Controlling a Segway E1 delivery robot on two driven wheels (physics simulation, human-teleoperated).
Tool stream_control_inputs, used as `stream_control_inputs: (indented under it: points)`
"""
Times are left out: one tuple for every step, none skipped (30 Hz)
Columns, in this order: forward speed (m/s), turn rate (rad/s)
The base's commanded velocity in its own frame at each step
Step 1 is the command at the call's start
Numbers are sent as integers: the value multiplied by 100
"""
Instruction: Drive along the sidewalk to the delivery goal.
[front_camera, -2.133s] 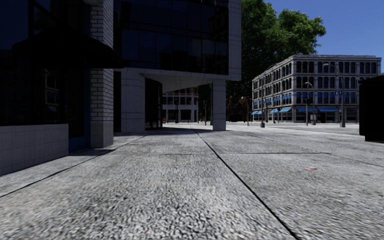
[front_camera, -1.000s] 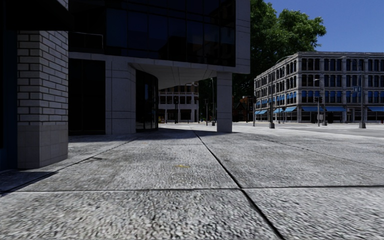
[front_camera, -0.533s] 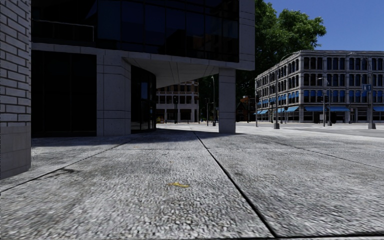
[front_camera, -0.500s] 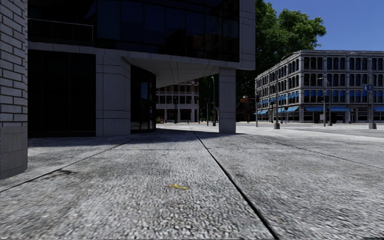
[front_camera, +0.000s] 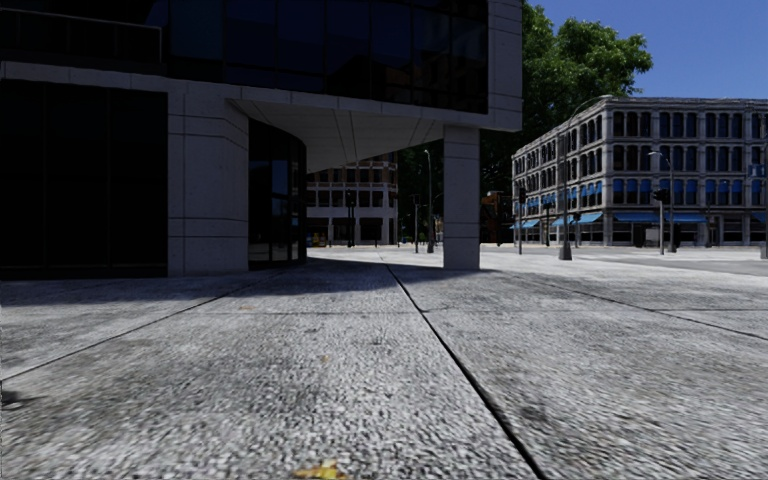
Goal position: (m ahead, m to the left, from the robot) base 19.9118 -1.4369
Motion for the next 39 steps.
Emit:
stream_control_inputs:
  points:
    - [200, 0]
    - [200, 0]
    - [200, 0]
    - [200, 0]
    - [200, 0]
    - [200, 0]
    - [200, 0]
    - [200, 0]
    - [200, 0]
    - [200, 0]
    - [200, 0]
    - [200, 0]
    - [200, 0]
    - [200, 0]
    - [200, 0]
    - [200, 0]
    - [200, 0]
    - [200, 0]
    - [200, 0]
    - [200, 0]
    - [200, 0]
    - [200, 0]
    - [200, 0]
    - [200, 0]
    - [200, 0]
    - [200, 0]
    - [200, 0]
    - [200, 0]
    - [200, 0]
    - [200, 0]
    - [200, 0]
    - [200, 0]
    - [200, 0]
    - [200, 0]
    - [200, 0]
    - [200, 0]
    - [200, 0]
    - [200, 0]
    - [200, 0]
